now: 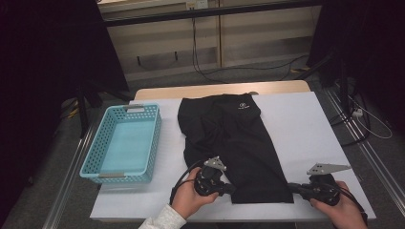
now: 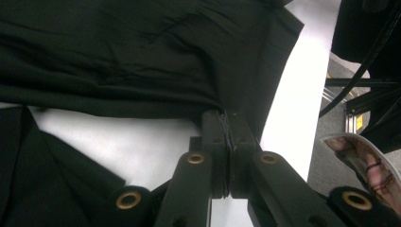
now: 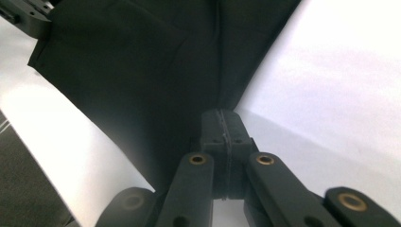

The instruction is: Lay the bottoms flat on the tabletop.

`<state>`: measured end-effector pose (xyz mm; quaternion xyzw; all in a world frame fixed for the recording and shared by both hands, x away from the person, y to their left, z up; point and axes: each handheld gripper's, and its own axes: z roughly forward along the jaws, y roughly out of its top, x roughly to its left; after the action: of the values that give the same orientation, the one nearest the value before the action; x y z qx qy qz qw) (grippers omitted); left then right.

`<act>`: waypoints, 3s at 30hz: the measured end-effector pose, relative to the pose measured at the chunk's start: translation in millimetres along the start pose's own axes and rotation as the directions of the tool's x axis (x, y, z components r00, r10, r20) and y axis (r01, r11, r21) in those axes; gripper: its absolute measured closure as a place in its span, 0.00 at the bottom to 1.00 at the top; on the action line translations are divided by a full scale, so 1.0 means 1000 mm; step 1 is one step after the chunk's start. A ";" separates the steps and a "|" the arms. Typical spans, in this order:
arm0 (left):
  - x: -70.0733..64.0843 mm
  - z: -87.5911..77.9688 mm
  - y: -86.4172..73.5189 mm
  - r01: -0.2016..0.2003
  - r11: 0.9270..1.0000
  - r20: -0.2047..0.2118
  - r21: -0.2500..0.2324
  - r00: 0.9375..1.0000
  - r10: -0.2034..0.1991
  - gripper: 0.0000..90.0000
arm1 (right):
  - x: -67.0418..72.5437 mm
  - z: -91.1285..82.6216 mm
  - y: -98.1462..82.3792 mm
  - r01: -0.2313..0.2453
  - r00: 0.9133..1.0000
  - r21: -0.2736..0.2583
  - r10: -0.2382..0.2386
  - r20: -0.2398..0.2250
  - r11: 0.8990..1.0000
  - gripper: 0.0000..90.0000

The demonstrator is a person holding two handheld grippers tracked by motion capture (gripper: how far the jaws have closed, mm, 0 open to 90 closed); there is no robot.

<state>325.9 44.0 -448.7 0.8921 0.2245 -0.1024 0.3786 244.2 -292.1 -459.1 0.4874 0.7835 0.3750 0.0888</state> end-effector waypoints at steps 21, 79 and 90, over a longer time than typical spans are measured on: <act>0.000 -0.003 -0.002 -0.008 1.000 0.003 -0.010 1.000 0.008 0.80 | 0.007 -0.005 0.004 0.033 0.999 -0.020 -0.033 0.018 0.999 0.82; 0.053 -0.061 -0.006 0.002 0.976 -0.305 -0.216 0.950 -0.069 0.29 | -0.067 0.091 0.112 -0.097 0.977 -0.068 0.109 0.185 0.993 1.00; 0.055 -0.062 -0.005 0.005 0.977 -0.306 -0.214 0.949 -0.072 0.29 | -0.086 0.111 0.134 -0.103 0.972 -0.136 0.128 0.196 0.985 0.69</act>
<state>372.2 109.9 -427.9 0.8474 0.3086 0.0567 0.4283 437.5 -274.8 -466.1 0.5618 0.7155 0.3756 0.1771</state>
